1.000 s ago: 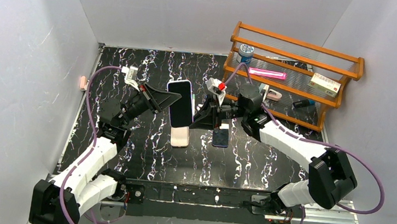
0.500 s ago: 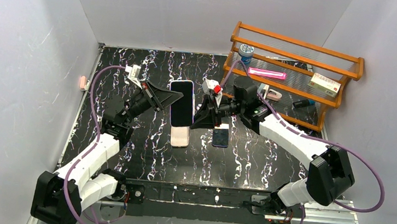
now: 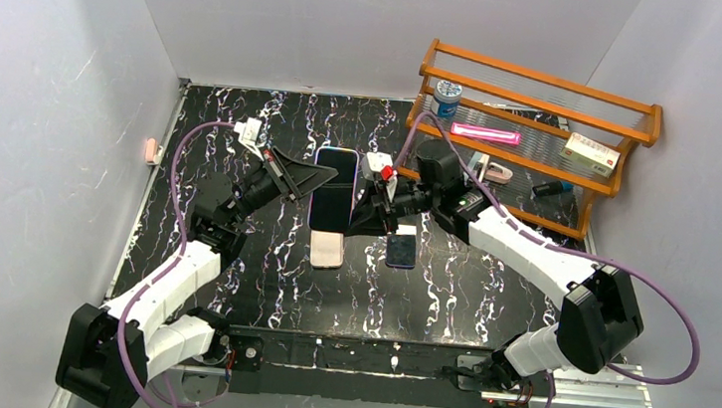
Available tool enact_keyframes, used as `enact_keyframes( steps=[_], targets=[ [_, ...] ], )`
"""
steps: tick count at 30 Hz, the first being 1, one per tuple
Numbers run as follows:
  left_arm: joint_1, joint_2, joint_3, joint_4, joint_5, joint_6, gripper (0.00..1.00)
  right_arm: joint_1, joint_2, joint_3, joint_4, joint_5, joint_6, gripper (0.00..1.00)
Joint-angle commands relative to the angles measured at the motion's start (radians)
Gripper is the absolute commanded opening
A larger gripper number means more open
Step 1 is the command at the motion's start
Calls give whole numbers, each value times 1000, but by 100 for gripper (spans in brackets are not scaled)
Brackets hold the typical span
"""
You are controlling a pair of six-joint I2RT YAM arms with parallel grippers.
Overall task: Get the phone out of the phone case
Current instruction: Remove the phone case from the phone.
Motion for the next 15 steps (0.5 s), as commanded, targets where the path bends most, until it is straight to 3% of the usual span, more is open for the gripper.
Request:
enact_keyframes(
  steps=[1,7,11,15],
  targets=[
    [-67,3,27,-14,84,-72,0,8,-7,75,211,238,-85,1],
    [-93,-2,16,-13,74,-76,0,8,-16,9,377,476,2,1],
    [-99,-21,7,-12,59,-60,0,8,-25,-39,442,514,84,1],
    [-98,-47,-4,-10,15,-24,0,8,-52,-111,482,515,196,29]
  ],
)
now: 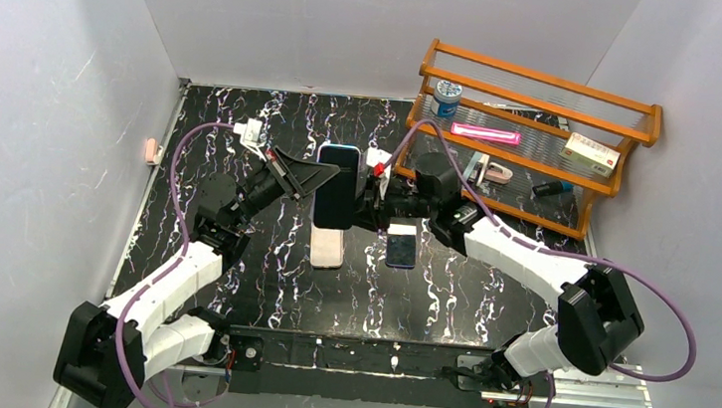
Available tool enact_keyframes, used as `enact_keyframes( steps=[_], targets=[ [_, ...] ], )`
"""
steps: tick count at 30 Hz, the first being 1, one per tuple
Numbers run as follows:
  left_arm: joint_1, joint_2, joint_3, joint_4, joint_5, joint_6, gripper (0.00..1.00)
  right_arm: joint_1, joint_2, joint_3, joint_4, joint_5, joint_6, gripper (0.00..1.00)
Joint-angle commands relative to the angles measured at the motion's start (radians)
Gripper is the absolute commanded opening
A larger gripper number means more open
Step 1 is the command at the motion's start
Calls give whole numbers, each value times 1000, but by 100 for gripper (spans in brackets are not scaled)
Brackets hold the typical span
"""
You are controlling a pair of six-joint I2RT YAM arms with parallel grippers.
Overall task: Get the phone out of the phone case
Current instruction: Remove the phone case from the phone.
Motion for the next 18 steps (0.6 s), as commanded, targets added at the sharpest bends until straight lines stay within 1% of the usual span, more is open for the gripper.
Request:
enact_keyframes(
  steps=[1,4,8,9,12,16,18],
  targets=[
    [-59,-55,-8,-12,85,-54,0,-17,-63,-44,313,195,113,37],
    [-49,-63,-32,-17,5,-13,0,-17,-117,-108,323,198,211,52],
    [-38,-62,-53,-25,-115,58,0,-18,-196,-177,280,224,324,68],
    [-37,-61,-55,-26,-138,74,0,-18,-210,-186,250,222,340,70],
    [-36,-62,-66,-26,-205,104,0,-17,-248,-229,206,228,434,71],
    [-36,-76,-71,-26,-262,124,0,-18,-298,-308,270,225,625,73],
    [-36,-80,-70,-27,-270,124,0,-18,-302,-318,304,206,703,73]
  ],
)
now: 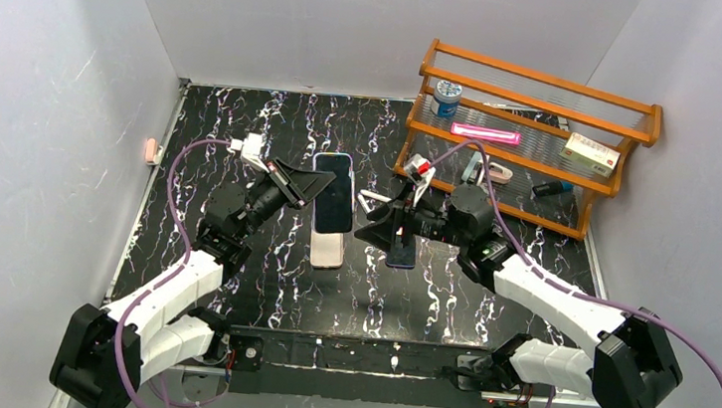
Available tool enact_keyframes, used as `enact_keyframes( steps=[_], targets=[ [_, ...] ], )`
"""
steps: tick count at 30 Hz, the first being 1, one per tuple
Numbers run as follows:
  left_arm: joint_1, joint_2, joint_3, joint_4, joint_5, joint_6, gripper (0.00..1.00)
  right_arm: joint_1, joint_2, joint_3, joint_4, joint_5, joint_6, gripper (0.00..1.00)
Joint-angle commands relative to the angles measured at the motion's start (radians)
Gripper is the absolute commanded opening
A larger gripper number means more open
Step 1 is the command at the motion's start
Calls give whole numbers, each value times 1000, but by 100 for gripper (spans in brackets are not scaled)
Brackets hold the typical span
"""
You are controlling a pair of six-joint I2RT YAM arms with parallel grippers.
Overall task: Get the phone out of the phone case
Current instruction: Remove the phone case from the phone.
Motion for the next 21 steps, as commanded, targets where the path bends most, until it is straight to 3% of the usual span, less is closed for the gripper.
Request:
enact_keyframes(
  steps=[1,9,13,21],
  targets=[
    [-7,-49,11,52,-64,22,0,-2,-28,-35,151,-7,258,73],
    [-7,-78,-1,57,-71,-5,0,-2,67,-77,427,-78,564,66],
    [-7,-78,-4,66,-67,-22,0,-2,115,-89,536,-108,643,60],
    [-7,-77,-14,85,-66,-35,0,-2,139,-84,588,-128,681,54]
  ],
)
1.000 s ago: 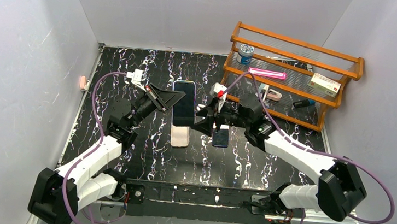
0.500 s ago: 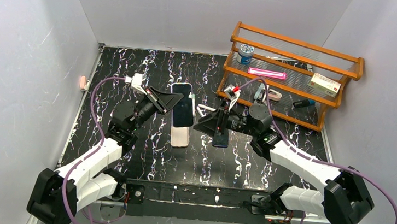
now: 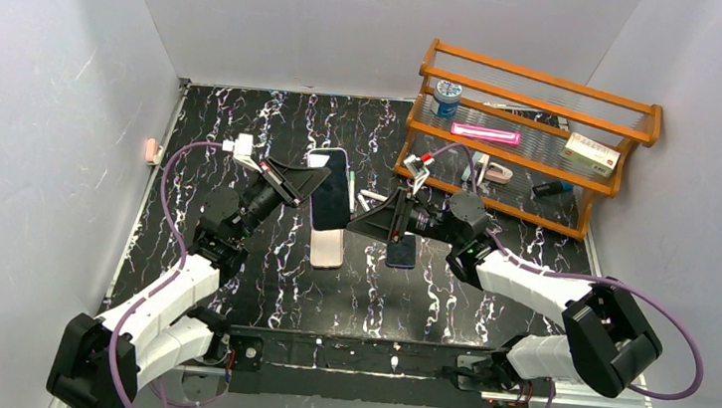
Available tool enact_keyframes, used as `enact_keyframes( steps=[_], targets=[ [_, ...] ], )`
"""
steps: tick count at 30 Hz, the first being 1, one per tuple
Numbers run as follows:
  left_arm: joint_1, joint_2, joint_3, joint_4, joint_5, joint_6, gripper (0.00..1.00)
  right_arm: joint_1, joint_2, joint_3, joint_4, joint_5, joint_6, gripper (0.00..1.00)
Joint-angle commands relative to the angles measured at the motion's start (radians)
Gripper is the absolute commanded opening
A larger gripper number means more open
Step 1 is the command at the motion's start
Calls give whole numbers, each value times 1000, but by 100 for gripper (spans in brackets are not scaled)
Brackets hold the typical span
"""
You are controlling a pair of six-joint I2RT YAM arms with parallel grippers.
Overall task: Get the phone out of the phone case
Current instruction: Remove the phone case from the phone.
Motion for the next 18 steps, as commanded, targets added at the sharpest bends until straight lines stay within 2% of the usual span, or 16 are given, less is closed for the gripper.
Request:
enact_keyframes(
  steps=[1,18],
  targets=[
    [-3,-32,-5,83,-19,-17,0,2,-6,3,125,-28,45,53],
    [-34,-27,-76,252,-32,-204,0,-7,102,32,276,-42,106,49]
  ],
)
